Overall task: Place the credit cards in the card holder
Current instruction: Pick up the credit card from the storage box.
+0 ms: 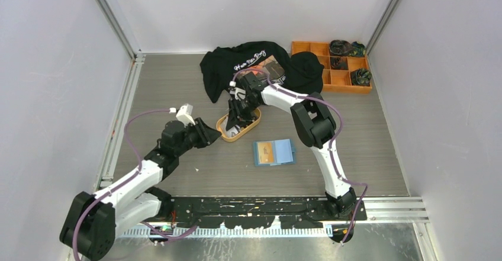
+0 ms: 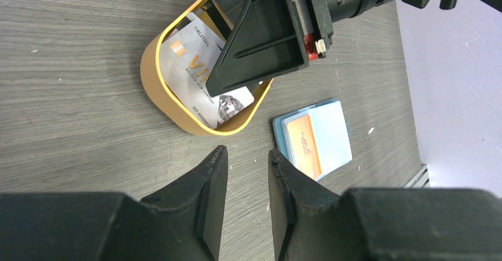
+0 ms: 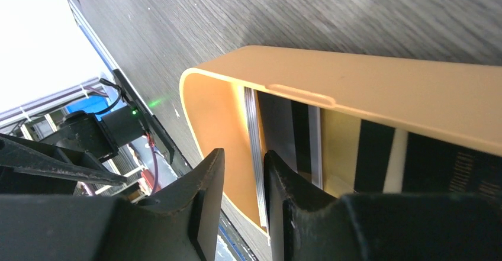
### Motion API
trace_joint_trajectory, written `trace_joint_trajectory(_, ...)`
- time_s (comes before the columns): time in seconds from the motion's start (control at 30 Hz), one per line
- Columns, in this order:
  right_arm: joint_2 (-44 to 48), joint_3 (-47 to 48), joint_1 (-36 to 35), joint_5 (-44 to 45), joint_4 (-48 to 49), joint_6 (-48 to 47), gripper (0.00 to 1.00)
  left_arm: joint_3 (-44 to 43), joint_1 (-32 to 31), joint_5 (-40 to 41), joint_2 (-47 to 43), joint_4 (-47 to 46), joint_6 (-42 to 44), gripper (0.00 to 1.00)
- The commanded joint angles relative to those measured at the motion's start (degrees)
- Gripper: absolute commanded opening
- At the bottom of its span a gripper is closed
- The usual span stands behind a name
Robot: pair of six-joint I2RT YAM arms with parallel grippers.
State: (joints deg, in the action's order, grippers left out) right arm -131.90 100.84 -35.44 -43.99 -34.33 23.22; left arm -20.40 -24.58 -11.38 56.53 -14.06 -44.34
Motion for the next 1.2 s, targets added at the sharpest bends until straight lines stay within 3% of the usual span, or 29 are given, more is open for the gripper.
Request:
trace_joint_trajectory(0.0, 2.48, 2.19, 0.38, -1.81, 0.47, 0.56, 0.36, 1.26, 0.06, 1.7, -4.45, 3.75, 1.18, 0.33)
trace_joint_trajectory(1.17, 5.72, -0.88, 5.75, -2.12, -0.95, -0.22, 0.27, 5.71, 0.08, -0.58, -11.88, 6.33, -1.66, 0.33)
